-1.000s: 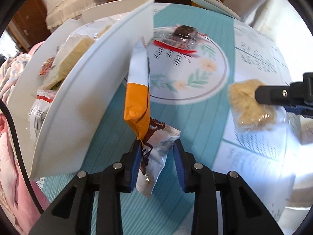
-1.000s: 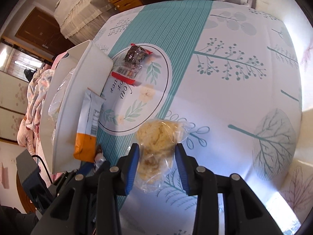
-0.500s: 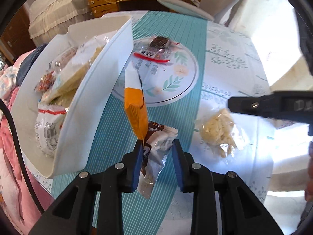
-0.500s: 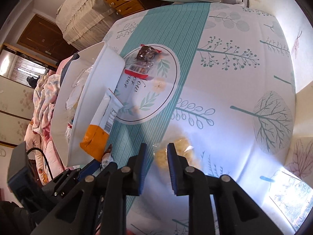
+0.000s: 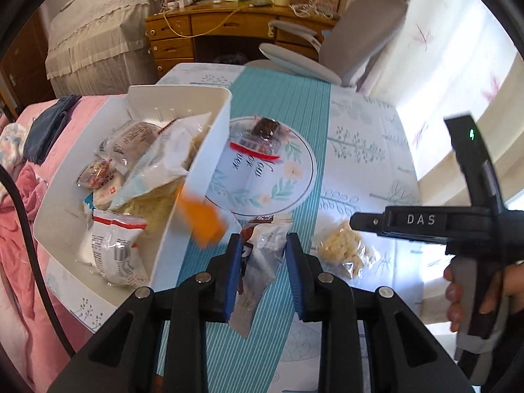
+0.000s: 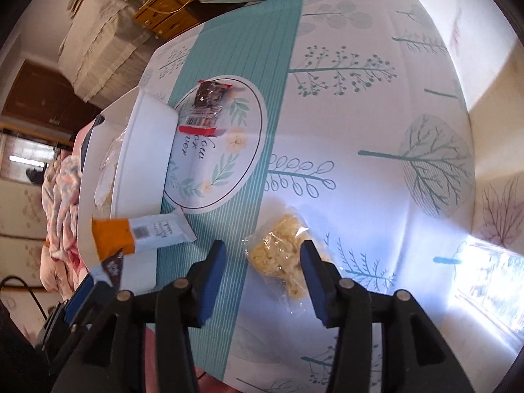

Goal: Organize snacks
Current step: 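Lift the cracker bag with the right gripper while the left lifts the brown packet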

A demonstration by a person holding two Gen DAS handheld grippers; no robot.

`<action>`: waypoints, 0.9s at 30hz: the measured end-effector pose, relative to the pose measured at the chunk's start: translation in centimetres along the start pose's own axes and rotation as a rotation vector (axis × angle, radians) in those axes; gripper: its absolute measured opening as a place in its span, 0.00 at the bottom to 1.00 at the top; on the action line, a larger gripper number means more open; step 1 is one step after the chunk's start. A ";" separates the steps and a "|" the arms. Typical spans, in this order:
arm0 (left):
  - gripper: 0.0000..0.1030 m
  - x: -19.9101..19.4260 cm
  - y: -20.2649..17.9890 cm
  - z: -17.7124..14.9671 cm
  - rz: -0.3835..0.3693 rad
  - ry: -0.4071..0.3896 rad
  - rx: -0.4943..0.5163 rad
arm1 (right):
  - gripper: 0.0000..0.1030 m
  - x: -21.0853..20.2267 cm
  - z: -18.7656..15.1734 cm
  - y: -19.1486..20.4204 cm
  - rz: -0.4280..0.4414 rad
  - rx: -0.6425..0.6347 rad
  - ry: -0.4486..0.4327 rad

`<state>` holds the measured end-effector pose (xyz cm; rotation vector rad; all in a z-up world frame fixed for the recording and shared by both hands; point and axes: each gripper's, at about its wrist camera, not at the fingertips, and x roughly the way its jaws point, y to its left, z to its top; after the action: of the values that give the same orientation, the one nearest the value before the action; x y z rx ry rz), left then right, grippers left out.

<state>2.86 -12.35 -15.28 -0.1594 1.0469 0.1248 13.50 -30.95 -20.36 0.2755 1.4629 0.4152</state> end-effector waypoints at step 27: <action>0.31 1.6 6.2 0.1 -0.237 0.199 -0.015 | 0.80 6.4 -2.4 2.5 -0.337 0.095 0.017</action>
<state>2.67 -6.22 -17.10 -0.3125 1.2169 -0.0997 11.22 -26.14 -25.25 0.0974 1.5150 0.0759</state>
